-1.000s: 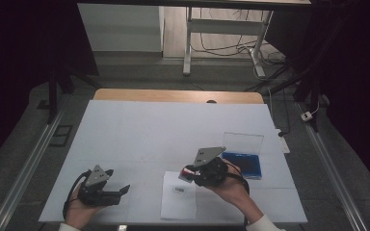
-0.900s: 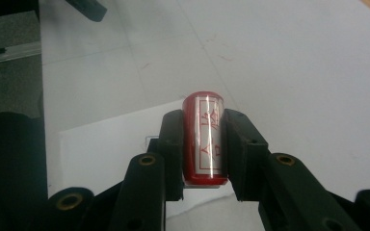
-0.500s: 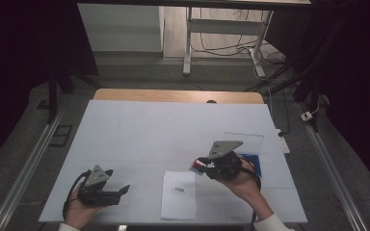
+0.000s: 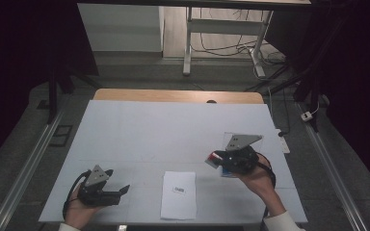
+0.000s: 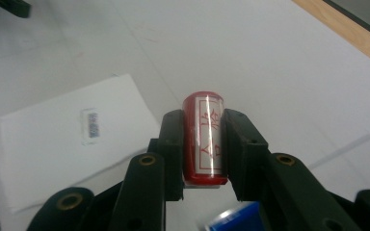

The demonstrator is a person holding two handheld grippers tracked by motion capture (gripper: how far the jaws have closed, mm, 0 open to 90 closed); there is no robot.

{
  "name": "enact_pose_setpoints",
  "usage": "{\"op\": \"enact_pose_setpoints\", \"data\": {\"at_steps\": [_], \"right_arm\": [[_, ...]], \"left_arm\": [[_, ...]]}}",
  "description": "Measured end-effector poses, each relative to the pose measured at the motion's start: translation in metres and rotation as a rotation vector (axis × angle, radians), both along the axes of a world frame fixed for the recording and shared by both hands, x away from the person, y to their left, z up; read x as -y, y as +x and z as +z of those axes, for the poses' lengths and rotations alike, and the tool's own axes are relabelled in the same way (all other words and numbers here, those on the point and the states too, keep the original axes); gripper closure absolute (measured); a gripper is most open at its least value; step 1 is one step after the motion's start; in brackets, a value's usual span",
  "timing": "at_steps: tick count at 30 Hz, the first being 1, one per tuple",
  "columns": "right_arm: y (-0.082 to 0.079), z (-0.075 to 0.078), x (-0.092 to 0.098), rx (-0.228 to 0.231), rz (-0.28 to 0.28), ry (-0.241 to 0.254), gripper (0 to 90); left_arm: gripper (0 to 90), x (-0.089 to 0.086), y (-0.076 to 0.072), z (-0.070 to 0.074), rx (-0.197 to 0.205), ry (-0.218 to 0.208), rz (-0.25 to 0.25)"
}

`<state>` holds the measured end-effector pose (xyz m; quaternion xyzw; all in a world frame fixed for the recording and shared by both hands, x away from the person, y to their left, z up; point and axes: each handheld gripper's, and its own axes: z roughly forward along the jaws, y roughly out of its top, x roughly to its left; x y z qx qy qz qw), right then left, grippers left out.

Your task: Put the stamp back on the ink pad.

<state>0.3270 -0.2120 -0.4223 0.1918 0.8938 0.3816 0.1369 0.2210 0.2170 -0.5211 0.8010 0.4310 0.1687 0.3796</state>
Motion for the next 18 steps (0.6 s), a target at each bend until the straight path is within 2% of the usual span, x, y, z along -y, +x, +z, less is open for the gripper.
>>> {"op": "enact_pose_setpoints", "data": {"at_steps": [6,10,14,18], "right_arm": [[0.007,-0.002,0.023,0.006,-0.076,-0.035,70.2],[0.011,-0.006,0.037,-0.008,-0.125,-0.046,70.2],[0.016,-0.010,0.047,-0.012,-0.151,-0.076,70.2],[0.018,-0.013,0.054,-0.023,-0.180,-0.082,70.2]], "left_arm": [[17.2,-0.001,-0.001,0.001,0.002,-0.002,0.000],[17.2,0.000,-0.001,0.000,0.002,0.000,0.001],[17.2,0.000,0.000,0.000,0.001,0.001,0.001],[17.3,-0.001,0.000,0.000,0.002,0.000,0.001]]}}
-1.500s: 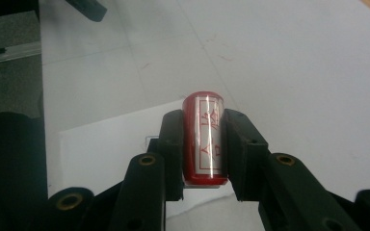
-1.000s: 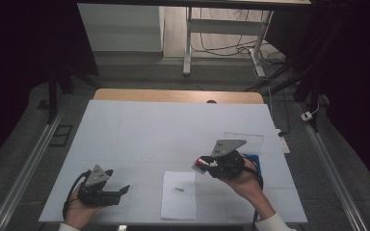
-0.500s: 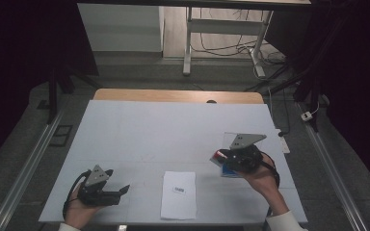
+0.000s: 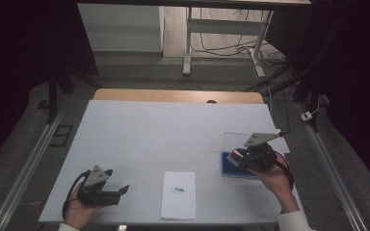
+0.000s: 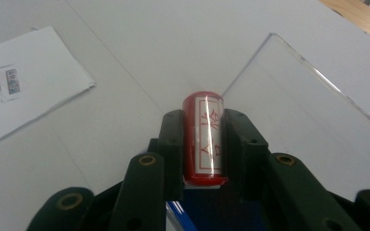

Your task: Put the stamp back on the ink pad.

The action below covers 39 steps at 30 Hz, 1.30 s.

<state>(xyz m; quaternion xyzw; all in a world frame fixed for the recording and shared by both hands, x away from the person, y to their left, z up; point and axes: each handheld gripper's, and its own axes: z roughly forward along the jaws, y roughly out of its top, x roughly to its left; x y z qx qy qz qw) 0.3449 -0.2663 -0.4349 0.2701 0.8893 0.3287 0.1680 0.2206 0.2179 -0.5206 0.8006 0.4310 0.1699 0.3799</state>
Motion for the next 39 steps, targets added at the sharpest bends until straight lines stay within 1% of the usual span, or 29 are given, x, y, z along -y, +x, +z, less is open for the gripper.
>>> {"op": "enact_pose_setpoints", "data": {"at_steps": [2,5,6,10,12,13,16,18,22,25,26,27,29,30,32,33,34,35,37,38,39], "right_arm": [[0.001,-0.001,0.004,-0.007,-0.016,-0.004,70.2],[0.003,-0.003,0.009,-0.004,-0.031,-0.024,70.1],[0.004,-0.004,0.010,-0.012,-0.041,-0.031,70.1],[0.008,-0.011,0.015,-0.027,-0.080,-0.077,70.1],[0.010,-0.015,0.016,-0.036,-0.086,-0.099,70.1],[0.010,-0.017,0.016,-0.048,-0.089,-0.104,70.1],[0.013,-0.023,0.017,-0.062,-0.090,-0.122,70.0],[0.014,-0.025,0.017,-0.064,-0.091,-0.133,69.9],[0.015,-0.028,0.016,-0.075,-0.088,-0.141,69.8],[0.015,-0.028,0.017,-0.073,-0.088,-0.139,69.5],[0.015,-0.028,0.017,-0.071,-0.087,-0.137,69.1],[0.014,-0.028,0.017,-0.070,-0.086,-0.133,66.9],[0.014,-0.027,0.018,-0.070,-0.086,-0.105,56.9],[0.014,-0.026,0.018,-0.065,-0.085,-0.096,53.2],[0.012,-0.023,0.019,-0.050,-0.091,-0.058,48.2],[0.011,-0.021,0.020,-0.044,-0.094,-0.044,46.4],[0.010,-0.019,0.021,-0.029,-0.092,-0.024,44.8],[0.009,-0.018,0.021,-0.021,-0.093,-0.014,43.5],[0.005,-0.016,0.023,0.004,-0.094,0.002,42.9],[0.001,-0.015,0.024,0.025,-0.089,0.014,43.0],[-0.003,-0.014,0.025,0.029,-0.085,0.031,43.0]], "left_arm": [[17.2,0.000,0.000,0.000,0.001,0.001,-0.001],[17.2,0.001,0.000,0.000,-0.001,0.002,-0.001],[17.2,0.001,0.000,0.000,-0.001,0.003,-0.001],[17.2,0.001,0.000,0.000,0.000,0.003,0.000],[17.2,0.001,0.000,-0.001,-0.001,0.004,-0.001],[17.3,0.001,0.000,-0.001,-0.001,0.006,-0.002],[17.2,0.000,0.000,-0.001,-0.001,0.006,-0.002],[17.2,0.000,0.000,-0.001,-0.001,0.006,-0.001],[17.3,0.000,0.000,-0.001,-0.001,0.008,-0.002],[17.3,0.000,0.000,-0.001,0.000,0.008,-0.001],[17.3,0.000,0.000,-0.001,-0.001,0.009,-0.002],[17.3,0.000,0.000,-0.001,0.000,0.009,-0.003],[17.3,0.000,0.000,-0.001,0.000,0.009,-0.003],[17.2,0.001,0.000,-0.001,0.000,0.009,-0.003],[17.3,0.001,0.000,-0.001,0.000,0.008,-0.004],[17.2,0.001,0.001,0.000,0.000,0.008,-0.004],[17.2,0.001,0.001,-0.001,0.001,0.010,-0.003],[17.3,0.001,0.002,0.000,0.001,0.010,-0.005],[17.3,0.002,0.002,0.000,0.001,0.010,-0.003],[17.2,0.002,0.002,0.000,0.002,0.010,-0.004],[17.2,0.002,0.001,0.000,0.002,0.009,-0.007]]}}
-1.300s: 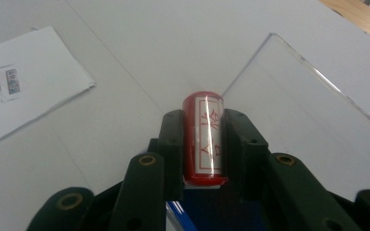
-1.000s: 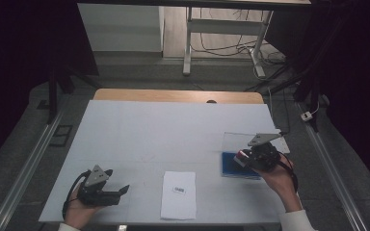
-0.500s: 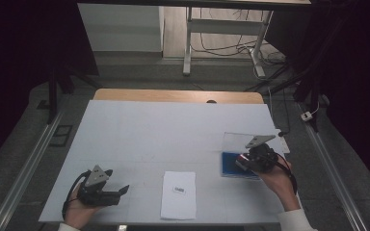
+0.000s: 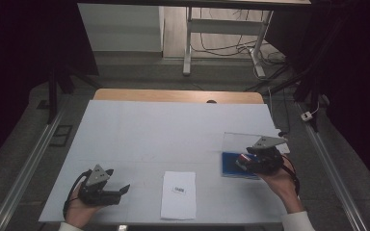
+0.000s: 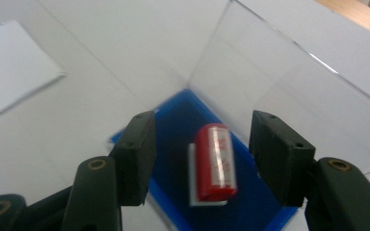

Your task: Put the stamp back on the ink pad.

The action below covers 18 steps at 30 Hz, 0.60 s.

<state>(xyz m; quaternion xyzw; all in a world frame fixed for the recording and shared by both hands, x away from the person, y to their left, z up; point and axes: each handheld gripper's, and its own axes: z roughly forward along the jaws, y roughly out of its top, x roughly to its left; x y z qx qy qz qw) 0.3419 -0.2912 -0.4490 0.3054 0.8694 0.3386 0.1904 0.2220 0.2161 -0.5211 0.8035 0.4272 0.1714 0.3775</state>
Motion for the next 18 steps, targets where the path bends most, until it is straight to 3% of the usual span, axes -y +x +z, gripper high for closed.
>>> {"op": "enact_pose_setpoints", "data": {"at_steps": [10,15,18], "right_arm": [[-0.033,-0.008,0.016,0.034,0.014,0.061,42.7],[-0.049,-0.025,0.028,0.027,-0.002,0.108,42.6],[-0.054,-0.036,0.033,0.016,-0.012,0.111,42.1]], "left_arm": [[17.2,0.001,-0.003,0.001,0.002,-0.008,-0.004],[17.2,0.001,-0.002,-0.001,-0.001,-0.005,-0.010],[17.2,0.001,-0.002,-0.001,-0.002,-0.007,-0.012]]}}
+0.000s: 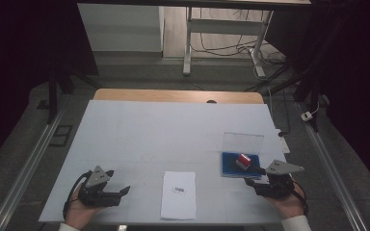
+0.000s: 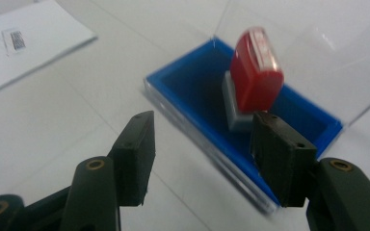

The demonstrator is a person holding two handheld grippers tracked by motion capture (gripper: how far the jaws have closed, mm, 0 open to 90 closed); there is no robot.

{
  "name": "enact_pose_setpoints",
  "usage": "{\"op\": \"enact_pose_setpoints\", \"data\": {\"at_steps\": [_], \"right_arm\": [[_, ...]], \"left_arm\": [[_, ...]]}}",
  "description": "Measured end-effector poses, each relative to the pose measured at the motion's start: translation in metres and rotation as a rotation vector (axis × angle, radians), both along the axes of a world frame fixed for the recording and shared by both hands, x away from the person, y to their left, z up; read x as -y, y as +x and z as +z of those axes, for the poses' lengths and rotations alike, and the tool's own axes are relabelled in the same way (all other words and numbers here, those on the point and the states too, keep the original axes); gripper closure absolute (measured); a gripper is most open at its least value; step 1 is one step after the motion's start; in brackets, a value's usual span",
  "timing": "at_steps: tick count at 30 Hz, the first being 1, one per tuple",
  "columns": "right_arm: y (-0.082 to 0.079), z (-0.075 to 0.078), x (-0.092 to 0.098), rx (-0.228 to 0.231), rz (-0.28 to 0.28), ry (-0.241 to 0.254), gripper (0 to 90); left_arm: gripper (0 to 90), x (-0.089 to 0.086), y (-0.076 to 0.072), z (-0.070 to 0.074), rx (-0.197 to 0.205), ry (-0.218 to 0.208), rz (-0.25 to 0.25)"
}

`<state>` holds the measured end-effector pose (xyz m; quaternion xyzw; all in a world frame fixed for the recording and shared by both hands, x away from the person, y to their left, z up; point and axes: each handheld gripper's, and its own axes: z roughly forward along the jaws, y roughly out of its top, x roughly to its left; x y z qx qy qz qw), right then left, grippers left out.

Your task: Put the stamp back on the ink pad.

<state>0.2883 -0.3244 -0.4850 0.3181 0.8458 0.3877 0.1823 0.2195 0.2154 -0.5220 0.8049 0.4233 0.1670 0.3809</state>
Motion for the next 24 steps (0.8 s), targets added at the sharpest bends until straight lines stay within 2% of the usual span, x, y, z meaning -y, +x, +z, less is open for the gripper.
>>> {"op": "enact_pose_setpoints", "data": {"at_steps": [5,9,24], "right_arm": [[-0.004,-0.013,0.007,-0.002,-0.019,0.028,42.0],[-0.004,-0.017,0.009,-0.015,-0.003,0.033,41.8],[-0.005,-0.016,0.008,-0.014,0.005,0.036,41.6]], "left_arm": [[17.1,0.000,-0.001,0.001,0.001,-0.006,-0.001],[17.1,0.001,0.000,0.000,-0.001,-0.006,0.000],[17.0,0.001,0.000,0.001,0.001,-0.003,0.003]]}}
